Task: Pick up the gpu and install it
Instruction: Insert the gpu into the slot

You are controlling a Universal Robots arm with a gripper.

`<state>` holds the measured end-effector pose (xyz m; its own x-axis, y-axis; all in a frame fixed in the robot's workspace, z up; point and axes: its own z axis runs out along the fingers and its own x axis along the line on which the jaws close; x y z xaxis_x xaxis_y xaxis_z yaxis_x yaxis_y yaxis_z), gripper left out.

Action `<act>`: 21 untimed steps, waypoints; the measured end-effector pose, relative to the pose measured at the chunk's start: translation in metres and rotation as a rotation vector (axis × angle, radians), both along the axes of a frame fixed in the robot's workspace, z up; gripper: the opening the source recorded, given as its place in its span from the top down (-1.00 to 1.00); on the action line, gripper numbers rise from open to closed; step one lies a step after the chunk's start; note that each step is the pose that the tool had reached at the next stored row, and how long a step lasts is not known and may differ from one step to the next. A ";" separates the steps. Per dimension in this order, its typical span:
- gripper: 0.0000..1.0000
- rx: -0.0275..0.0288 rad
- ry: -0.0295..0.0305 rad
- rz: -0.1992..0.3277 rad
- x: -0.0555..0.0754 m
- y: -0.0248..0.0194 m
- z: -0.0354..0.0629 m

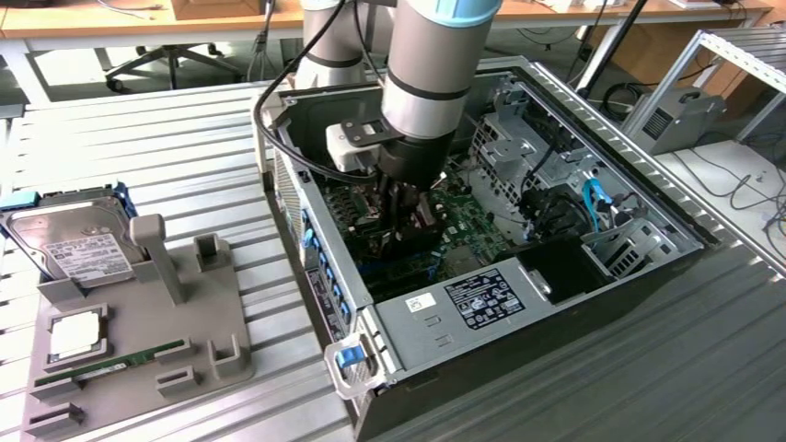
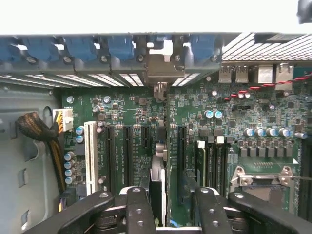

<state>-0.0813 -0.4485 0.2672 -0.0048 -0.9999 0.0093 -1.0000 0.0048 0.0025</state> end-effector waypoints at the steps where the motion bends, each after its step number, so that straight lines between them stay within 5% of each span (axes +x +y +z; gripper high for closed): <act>1: 0.21 0.0000 0.0000 0.000 0.000 0.0005 0.0031; 8: 0.21 0.0000 0.0000 0.000 0.000 0.0020 0.0206; 13: 0.36 -0.0011 0.0001 0.000 0.001 0.0045 0.0231; 18: 0.79 -0.0012 0.0081 0.000 0.022 0.0045 0.0231; 21: 0.79 -0.0011 0.0134 0.000 0.035 0.0045 0.0231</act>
<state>-0.0459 -0.4440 0.2903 -0.0046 -0.9999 0.0105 -0.9999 0.0048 0.0160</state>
